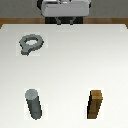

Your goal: Put the loop with the handle onto the peg.

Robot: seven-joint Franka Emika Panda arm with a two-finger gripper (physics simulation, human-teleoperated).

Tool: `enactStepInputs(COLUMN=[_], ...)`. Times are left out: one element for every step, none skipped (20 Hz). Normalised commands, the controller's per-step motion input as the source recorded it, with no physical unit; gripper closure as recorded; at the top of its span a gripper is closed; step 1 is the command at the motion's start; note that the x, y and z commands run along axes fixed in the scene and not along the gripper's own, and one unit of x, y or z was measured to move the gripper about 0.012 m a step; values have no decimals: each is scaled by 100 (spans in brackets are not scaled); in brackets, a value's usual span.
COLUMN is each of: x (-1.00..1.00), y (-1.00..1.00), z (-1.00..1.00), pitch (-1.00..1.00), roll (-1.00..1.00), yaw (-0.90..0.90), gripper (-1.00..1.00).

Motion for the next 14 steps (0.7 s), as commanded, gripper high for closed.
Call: enactStepInputs(x=[0,0,0,0,0,0,0,0,0,0,0,0,0,0], y=[0,0,0,0,0,0,-100,0,0,-100,-100,-100,-100,-100], z=[0,0,0,0,0,0,0,0,0,0,0,0,0,0], pitch=[0,0,0,0,0,0,0,0,0,0,0,0,0,0], roll=[0,0,0,0,0,0,0,0,0,0,0,0,0,0], yaw=[0,0,0,0,0,0,0,0,0,0,0,0,0,0], gripper=[-100,-100,-100,-100,-100,-100,-100,-100,-100,-100,-100,-100,-100,-100])
